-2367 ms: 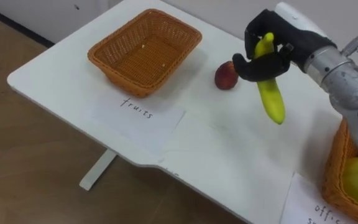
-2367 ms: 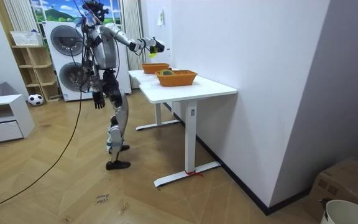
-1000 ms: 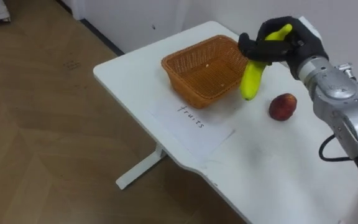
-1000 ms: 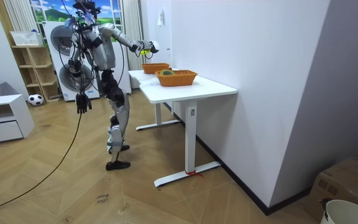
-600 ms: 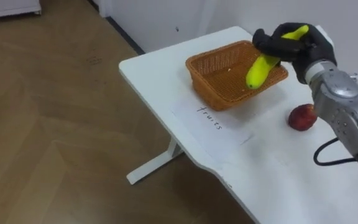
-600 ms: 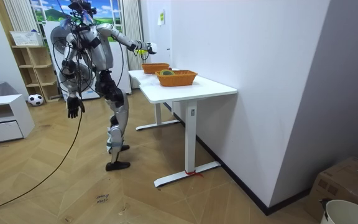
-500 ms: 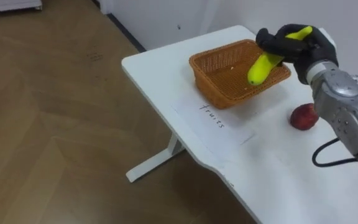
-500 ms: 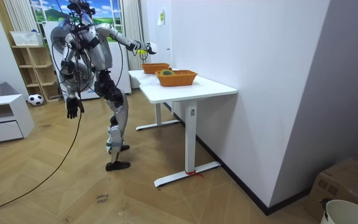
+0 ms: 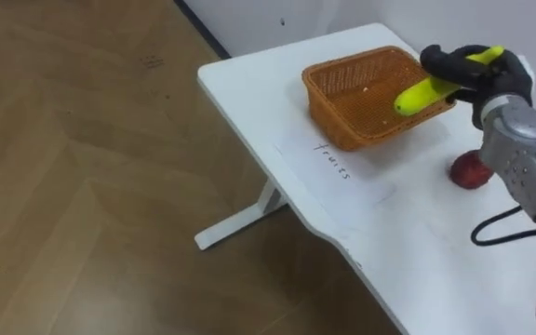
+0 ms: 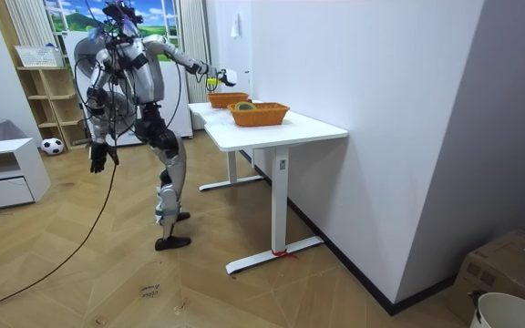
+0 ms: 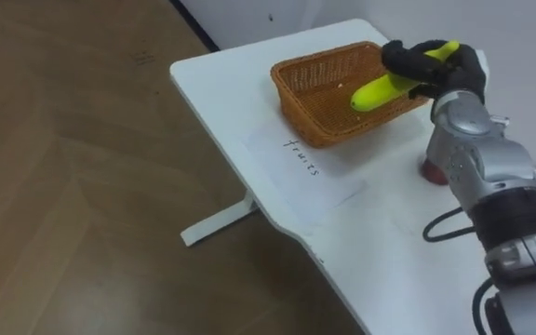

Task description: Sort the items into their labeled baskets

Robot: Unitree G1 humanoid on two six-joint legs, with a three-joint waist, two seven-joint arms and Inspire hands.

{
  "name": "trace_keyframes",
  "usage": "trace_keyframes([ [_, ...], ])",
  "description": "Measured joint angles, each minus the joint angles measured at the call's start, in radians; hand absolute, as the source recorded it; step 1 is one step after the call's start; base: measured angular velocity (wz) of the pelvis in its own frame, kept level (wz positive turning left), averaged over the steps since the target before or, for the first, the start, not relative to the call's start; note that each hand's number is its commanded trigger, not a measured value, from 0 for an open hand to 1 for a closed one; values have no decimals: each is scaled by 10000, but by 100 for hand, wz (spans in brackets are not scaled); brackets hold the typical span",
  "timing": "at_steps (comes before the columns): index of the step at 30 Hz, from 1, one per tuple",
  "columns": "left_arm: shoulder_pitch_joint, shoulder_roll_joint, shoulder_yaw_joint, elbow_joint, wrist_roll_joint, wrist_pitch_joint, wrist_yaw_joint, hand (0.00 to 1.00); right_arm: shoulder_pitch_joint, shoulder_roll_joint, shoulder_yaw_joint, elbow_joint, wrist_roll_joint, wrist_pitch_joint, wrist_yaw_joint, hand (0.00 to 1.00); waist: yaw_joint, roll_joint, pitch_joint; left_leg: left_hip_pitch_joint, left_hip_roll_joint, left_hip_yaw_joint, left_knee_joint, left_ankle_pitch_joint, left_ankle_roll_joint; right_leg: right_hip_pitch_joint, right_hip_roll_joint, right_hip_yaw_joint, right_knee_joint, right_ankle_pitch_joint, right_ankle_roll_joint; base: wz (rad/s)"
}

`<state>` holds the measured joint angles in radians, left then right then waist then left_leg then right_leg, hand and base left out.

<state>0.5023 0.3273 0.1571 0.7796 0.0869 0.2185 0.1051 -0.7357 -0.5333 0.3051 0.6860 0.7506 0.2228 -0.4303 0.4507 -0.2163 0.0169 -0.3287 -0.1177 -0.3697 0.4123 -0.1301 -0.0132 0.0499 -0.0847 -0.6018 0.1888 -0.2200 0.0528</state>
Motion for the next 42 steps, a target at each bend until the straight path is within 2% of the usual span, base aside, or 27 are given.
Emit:
trace_keyframes([
  [1,-59,22,-61,15,-30,-36,6,0,-138,-1,108,118,54,-71,-56,0,8,-3,23,-28,-2,0,2,-1,1,-18,2,-5,-9,6,-1,0],
  [5,-396,68,-278,58,-185,-242,19,0,-787,-1,816,569,611,-371,-249,0,130,67,166,-221,-2,2,-35,-10,10,-172,-6,2,-8,42,-11,0],
  [9,-488,111,-723,80,-210,-414,211,0,-882,0,1100,1120,778,-405,-245,0,235,90,208,-331,-3,2,-52,-30,26,-276,-15,-26,9,49,-10,3],
  [14,-615,125,-1034,365,-401,-563,219,0,-1108,-2,1136,1747,871,-808,-120,0,232,174,297,-543,16,20,-20,-32,22,-477,0,-20,10,49,-10,0],
  [17,-621,141,-1034,374,-399,-617,223,0,-1442,-2,1141,2131,897,-820,93,0,234,182,302,-652,37,29,-24,-32,20,-622,-7,-11,84,49,-11,0],
  [26,-840,154,-1045,493,-561,-819,215,0,-1697,-4,1418,2513,1001,-910,578,0,254,179,301,-707,37,22,10,-22,14,-686,-11,4,151,49,-11,0],
  [42,-1197,145,-1045,664,-849,-971,201,0,-1705,-32,1441,2517,986,-920,866,0,217,106,290,-685,45,61,25,-16,12,-683,-11,117,155,49,-12,-1],
])
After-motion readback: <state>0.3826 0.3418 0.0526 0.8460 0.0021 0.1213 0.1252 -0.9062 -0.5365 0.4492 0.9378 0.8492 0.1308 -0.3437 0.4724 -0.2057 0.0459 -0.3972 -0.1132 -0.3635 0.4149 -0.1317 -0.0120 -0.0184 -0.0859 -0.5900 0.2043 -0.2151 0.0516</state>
